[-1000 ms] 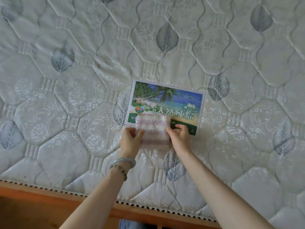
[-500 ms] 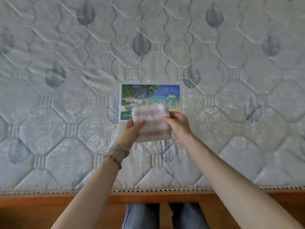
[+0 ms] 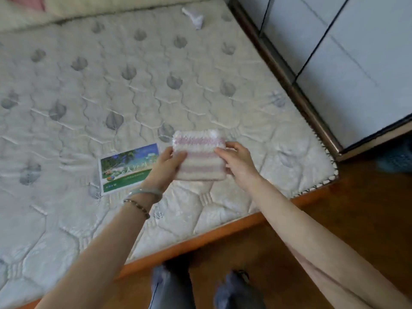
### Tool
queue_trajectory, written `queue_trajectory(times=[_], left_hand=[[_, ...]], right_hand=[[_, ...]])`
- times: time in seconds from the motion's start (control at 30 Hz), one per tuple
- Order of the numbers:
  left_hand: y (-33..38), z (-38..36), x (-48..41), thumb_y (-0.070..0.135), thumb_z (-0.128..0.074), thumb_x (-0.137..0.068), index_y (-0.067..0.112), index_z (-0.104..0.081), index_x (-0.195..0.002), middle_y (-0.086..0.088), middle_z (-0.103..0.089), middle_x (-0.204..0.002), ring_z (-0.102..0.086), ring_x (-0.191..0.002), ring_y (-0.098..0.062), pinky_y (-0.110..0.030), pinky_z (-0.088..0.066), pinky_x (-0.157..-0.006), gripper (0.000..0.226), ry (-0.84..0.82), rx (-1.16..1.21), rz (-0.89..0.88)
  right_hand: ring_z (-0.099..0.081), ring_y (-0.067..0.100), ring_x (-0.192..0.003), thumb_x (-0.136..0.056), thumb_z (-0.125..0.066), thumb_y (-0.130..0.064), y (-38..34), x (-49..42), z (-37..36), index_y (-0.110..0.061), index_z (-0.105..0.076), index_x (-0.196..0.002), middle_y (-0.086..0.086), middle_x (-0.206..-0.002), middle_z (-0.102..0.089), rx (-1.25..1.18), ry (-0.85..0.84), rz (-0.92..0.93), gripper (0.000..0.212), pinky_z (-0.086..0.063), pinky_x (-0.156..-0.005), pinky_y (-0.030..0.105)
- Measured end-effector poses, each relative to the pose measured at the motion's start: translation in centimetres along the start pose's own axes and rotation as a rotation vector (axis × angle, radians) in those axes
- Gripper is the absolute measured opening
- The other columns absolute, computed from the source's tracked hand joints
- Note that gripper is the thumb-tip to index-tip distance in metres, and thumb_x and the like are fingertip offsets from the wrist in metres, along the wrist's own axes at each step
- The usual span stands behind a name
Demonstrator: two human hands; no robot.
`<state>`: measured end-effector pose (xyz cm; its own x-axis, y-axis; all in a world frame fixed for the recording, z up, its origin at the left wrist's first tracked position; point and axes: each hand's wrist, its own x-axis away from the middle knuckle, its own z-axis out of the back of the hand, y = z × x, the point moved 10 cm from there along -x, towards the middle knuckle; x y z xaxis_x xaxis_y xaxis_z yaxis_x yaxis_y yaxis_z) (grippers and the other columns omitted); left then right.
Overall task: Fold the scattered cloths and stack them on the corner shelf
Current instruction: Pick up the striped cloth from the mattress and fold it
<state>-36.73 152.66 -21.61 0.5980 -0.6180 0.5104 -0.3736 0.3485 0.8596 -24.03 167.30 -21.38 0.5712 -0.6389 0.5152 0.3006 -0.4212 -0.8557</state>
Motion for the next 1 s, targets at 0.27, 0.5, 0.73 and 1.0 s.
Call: queue_trajectory(times=[0.27, 0.5, 0.73, 1.0], left_hand=[[10.1, -28.1, 8.7, 0.018, -0.056, -0.093, 0.002, -0.055, -0.121, -0.021, -0.065, -0.116, -0.063, -0.104, -0.036, -0.052, -0.05, -0.093, 0.033, -0.345, -0.095, -0.11], [15.7, -48.2, 14.8, 0.018, -0.054, -0.095, 0.005, -0.05, -0.125, -0.016, -0.066, -0.114, -0.069, -0.094, -0.026, -0.031, -0.058, -0.071, 0.033, -0.623, -0.172, -0.163], [18.1, -64.1, 17.7, 0.018, -0.054, -0.095, 0.006, -0.053, -0.119, -0.012, -0.07, -0.109, -0.07, -0.093, -0.023, -0.03, -0.058, -0.069, 0.027, -0.836, -0.196, -0.148], [22.8, -81.2, 16.1, 0.024, -0.052, -0.096, 0.005, -0.06, -0.114, -0.01, -0.072, -0.104, -0.071, -0.088, -0.02, -0.027, -0.058, -0.065, 0.027, -0.954, -0.212, -0.218]], right_hand=[[-0.069, 0.027, -0.09, -0.071, -0.074, -0.03, -10.5, 13.0, 27.1, -0.018, -0.066, -0.101, 0.01, -0.1, -0.071, -0.107, 0.296, 0.183, 0.033, -0.055, -0.079, 0.042], [-0.068, 0.022, -0.085, -0.084, -0.068, -0.012, -14.4, 21.6, 44.9, -0.007, -0.063, -0.105, 0.012, -0.098, -0.07, -0.33, 0.517, 0.312, 0.022, -0.057, -0.075, 0.036], [-0.065, 0.023, -0.096, -0.088, -0.063, -0.025, -17.0, 26.6, 58.7, -0.018, -0.058, -0.116, 0.009, -0.114, -0.065, -0.362, 0.665, 0.369, 0.029, -0.057, -0.067, 0.035], [-0.067, 0.018, -0.076, -0.089, -0.053, 0.002, -24.0, 27.7, 72.4, -0.037, -0.047, -0.126, 0.009, -0.103, -0.066, -0.315, 0.624, 0.522, 0.055, -0.056, -0.063, 0.034]])
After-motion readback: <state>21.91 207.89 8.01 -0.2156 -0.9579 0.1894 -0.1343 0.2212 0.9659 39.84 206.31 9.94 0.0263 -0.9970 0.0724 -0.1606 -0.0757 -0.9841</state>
